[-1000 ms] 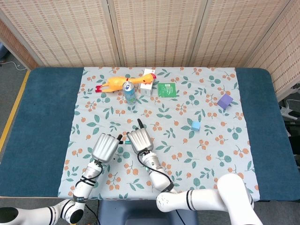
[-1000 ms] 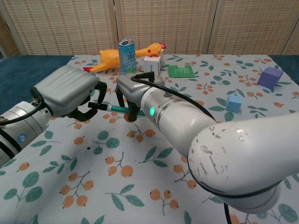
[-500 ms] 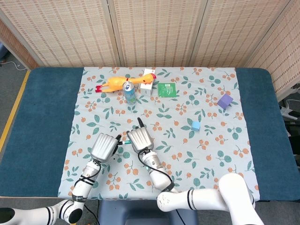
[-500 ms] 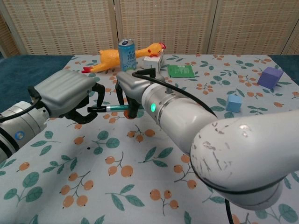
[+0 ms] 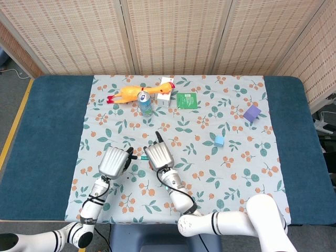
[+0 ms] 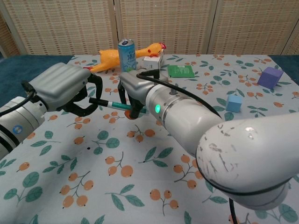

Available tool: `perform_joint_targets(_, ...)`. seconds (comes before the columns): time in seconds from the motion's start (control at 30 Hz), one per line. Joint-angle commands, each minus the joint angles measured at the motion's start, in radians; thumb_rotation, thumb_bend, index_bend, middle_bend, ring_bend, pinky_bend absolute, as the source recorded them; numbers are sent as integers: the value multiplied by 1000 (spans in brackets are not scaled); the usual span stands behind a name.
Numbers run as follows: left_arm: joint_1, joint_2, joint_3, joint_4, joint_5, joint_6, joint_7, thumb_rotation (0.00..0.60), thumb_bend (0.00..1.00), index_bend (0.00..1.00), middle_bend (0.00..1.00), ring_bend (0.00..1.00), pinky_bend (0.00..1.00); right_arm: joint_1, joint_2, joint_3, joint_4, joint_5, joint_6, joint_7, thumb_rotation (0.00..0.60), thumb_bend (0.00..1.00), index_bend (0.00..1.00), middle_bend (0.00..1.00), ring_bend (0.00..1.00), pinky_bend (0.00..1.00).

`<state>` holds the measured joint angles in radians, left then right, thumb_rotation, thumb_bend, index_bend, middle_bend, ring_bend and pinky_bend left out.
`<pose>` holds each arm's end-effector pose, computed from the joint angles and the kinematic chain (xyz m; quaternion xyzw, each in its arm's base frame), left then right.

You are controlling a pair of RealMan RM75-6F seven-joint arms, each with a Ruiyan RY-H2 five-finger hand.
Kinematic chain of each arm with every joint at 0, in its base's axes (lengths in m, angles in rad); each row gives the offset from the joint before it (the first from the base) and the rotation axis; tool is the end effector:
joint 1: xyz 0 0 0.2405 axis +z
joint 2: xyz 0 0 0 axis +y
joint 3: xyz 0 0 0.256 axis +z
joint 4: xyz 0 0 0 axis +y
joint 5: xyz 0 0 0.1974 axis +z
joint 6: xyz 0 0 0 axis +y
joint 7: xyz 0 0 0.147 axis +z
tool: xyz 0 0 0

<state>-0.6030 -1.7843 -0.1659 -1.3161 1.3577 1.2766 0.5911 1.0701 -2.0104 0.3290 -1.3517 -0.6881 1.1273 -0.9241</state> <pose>-0.1452 0.3097 -0.0271 -0.7143 -0.2312 -0.4070 0.5203 -0.0043 -0.3301 -0.1091 0.7664 -0.3286 0.3371 0.4371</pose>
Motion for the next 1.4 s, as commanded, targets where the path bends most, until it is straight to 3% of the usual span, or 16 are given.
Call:
perform_joint_targets(0.03,3,2,-6,-6,-14,-9,-11,600,872,825,1000,860,965,-1,0,3,2,0,-1,4,600,334,917,771,400,0)
perform_joint_targets(0.37,3,14,-14,-19,-27,-18,-14,600,876,827,1000,865,969,-4,8,3,-3,-8,0,3,600,334,917,771,403,0)
perform_joint_targets(0.5,7,26,-11,-10,-24,-11,-12,600,864,826,1000,866,969,-17,31,-20,-19,-4,3,-18,600,334,917,771,403,0)
perform_joint_targets(0.63,20,41,0,-1,-35,-22,-32,600,823,816,1000,864,969,-36,56,-51,-32,2,5,-35,600,334,917,771,402,0)
perform_joint_targets(0.8,33,33,28,30,-42,-43,-50,600,691,757,1000,834,952,-51,57,-83,-28,23,-7,-53,600,331,867,771,399,0)
perform_joint_targets(0.9,33,36,38,23,-54,-72,-47,600,578,661,962,800,929,-49,65,-91,-48,67,-18,-94,600,329,687,708,355,0)
perform_joint_targets(0.97,31,42,40,9,-68,-92,-39,600,525,593,889,775,915,-47,73,-92,-64,81,-18,-109,600,328,479,572,305,0)
perform_joint_targets(1.1,30,58,42,-19,-104,-129,-20,600,466,420,708,725,890,-46,88,-94,-88,111,-7,-139,600,328,175,388,231,0)
perform_joint_targets(1.27,31,66,36,-36,-133,-145,-9,600,431,275,540,704,888,-43,99,-88,-108,144,5,-162,600,319,2,270,166,0)
perform_joint_targets(1.4,32,73,22,-58,-180,-163,-8,600,394,196,434,699,888,-45,122,-77,-149,154,28,-166,600,285,0,249,155,0)
